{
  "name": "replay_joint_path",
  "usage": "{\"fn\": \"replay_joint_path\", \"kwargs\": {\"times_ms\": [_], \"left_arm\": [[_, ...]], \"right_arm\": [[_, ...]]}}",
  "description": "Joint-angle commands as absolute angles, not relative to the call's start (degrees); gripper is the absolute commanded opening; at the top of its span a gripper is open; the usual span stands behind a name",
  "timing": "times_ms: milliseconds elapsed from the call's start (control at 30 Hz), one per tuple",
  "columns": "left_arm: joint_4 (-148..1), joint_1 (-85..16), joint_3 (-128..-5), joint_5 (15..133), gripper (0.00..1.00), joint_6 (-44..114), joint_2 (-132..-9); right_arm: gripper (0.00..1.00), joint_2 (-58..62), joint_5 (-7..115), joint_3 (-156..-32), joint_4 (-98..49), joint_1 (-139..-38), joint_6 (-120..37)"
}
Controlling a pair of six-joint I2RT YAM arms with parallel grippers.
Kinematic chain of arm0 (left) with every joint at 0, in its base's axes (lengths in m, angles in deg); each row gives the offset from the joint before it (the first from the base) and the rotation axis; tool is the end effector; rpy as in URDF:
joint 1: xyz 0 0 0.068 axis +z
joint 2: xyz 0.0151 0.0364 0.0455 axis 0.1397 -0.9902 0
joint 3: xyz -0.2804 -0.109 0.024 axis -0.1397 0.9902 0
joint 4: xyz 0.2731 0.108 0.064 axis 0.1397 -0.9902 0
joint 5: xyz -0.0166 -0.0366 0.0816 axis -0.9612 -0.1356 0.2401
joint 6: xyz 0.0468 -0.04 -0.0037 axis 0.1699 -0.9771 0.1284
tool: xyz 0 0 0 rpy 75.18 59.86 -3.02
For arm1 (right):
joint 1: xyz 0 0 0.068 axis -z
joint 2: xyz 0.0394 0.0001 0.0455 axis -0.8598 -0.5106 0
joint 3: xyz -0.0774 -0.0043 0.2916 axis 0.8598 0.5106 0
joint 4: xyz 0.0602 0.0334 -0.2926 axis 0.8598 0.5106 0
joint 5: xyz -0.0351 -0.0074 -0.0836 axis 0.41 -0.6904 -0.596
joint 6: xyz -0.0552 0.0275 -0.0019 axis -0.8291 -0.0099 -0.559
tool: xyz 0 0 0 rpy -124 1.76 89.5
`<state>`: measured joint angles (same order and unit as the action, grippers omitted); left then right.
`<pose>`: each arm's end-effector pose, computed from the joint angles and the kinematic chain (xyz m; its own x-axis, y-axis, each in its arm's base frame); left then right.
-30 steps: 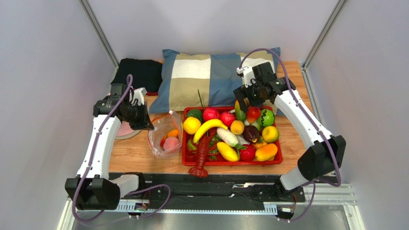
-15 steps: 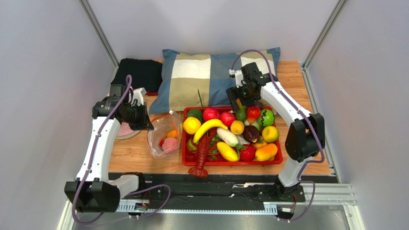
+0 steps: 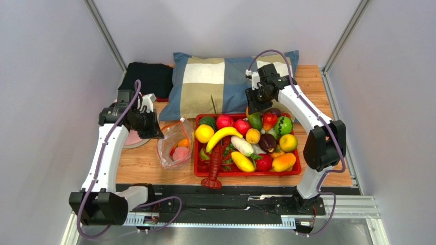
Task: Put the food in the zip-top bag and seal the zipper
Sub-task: Pick up the fake fruit from the bin.
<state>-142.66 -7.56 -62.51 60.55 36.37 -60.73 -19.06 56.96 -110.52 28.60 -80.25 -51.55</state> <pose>0.2313 -0.0154 0.3475 -0.9170 -0.1737 -0.3591 -0.0134 0.9131 -0.4075 0.3954 0.1611 0.3030 -0.8097 -0.3738 -0.4524 -0.4803 0.8650 0.1450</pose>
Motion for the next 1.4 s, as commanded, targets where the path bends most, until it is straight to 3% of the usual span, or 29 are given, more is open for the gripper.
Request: {"fn": "replay_joint_path", "kwargs": {"times_ms": [0,67,200,433,533,633,733,933,1000,1300,1333,1367], "left_arm": [[-142.4,-7.7,-63.8,60.2,0.0,36.3,-61.4],[-142.4,-7.7,-63.9,60.0,0.0,36.3,-61.6],[-142.4,-7.7,-63.6,59.9,0.0,36.4,-61.6],[-142.5,-7.8,-63.6,60.2,0.0,36.4,-61.3],[-142.6,-7.7,-63.5,60.3,0.0,36.5,-61.2],[-142.6,-7.7,-63.5,60.2,0.0,36.5,-61.2],[-142.5,-7.7,-63.5,60.2,0.0,36.6,-61.3],[-142.7,-7.7,-63.6,59.8,0.0,36.6,-62.0],[-142.7,-7.7,-63.7,59.5,0.0,36.6,-62.1],[-143.0,-7.7,-63.9,58.8,0.0,36.6,-62.6],[-143.0,-7.7,-64.1,58.8,0.0,36.6,-62.6],[-143.0,-7.7,-64.2,58.7,0.0,36.6,-62.6]], "right_arm": [[0.53,-15.8,59.1,-112.5,28.0,-80.4,-49.5],[0.68,-15.7,58.6,-111.5,27.8,-80.4,-49.6],[0.73,-17.1,58.3,-110.1,27.1,-80.5,-49.6],[0.73,-19.5,59.0,-110.5,27.3,-81.3,-49.1],[0.53,-18.9,59.5,-111.5,27.4,-81.4,-48.7],[0.43,-17.0,61.3,-112.8,27.6,-81.5,-48.4],[0.26,-15.4,65.4,-113.3,27.7,-81.6,-46.1],[0.03,-10.5,70.8,-111.9,26.5,-81.6,-44.7],[0.0,-8.5,72.6,-111.4,25.9,-81.6,-44.3],[0.0,-0.4,74.3,-110.8,11.6,-87.1,-43.7],[0.21,-1.4,72.6,-111.8,14.4,-89.0,-44.9],[0.35,-2.2,69.0,-112.6,16.1,-89.6,-46.0]]}}
